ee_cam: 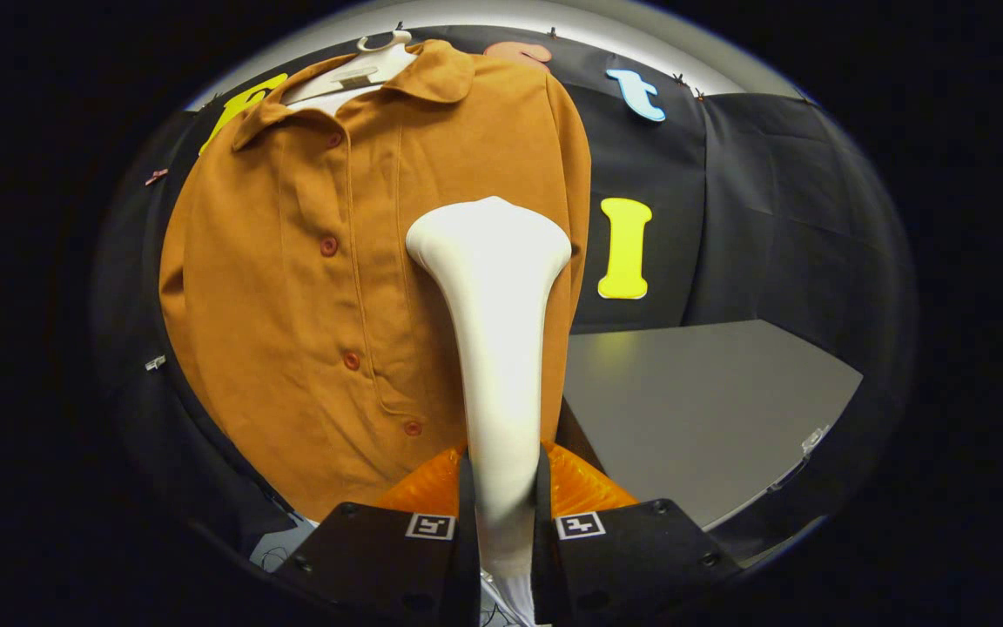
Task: Iron the clothes twice with a garment steamer, once on the left side and once on the right side.
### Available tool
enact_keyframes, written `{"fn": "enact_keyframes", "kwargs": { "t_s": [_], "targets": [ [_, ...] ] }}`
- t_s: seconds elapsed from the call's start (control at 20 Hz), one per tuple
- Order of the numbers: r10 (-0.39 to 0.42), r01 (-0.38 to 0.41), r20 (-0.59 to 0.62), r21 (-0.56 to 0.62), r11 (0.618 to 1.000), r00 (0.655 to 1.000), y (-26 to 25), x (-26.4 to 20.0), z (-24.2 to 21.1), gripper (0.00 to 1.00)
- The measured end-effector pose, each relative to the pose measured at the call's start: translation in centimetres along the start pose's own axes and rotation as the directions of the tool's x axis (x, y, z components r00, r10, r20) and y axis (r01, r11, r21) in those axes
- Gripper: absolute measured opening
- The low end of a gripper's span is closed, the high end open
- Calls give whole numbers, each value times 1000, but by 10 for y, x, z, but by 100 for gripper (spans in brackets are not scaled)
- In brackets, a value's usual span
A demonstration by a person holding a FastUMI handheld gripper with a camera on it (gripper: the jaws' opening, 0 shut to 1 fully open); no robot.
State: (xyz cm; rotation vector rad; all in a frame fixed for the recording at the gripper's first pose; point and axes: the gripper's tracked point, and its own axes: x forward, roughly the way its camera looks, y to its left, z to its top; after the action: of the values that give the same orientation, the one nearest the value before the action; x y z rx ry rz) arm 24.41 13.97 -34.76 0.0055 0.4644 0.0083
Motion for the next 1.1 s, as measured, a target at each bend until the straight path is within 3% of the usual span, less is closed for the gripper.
{"fn": "enact_keyframes", "kwargs": {
  "t_s": [0.45,1.1],
  "targets": [
    [-15,21,-179,30,999,984,8,11,-85,27],
    [-36,52,-379,31,998,925,11,4,-186,27]
  ]
}}
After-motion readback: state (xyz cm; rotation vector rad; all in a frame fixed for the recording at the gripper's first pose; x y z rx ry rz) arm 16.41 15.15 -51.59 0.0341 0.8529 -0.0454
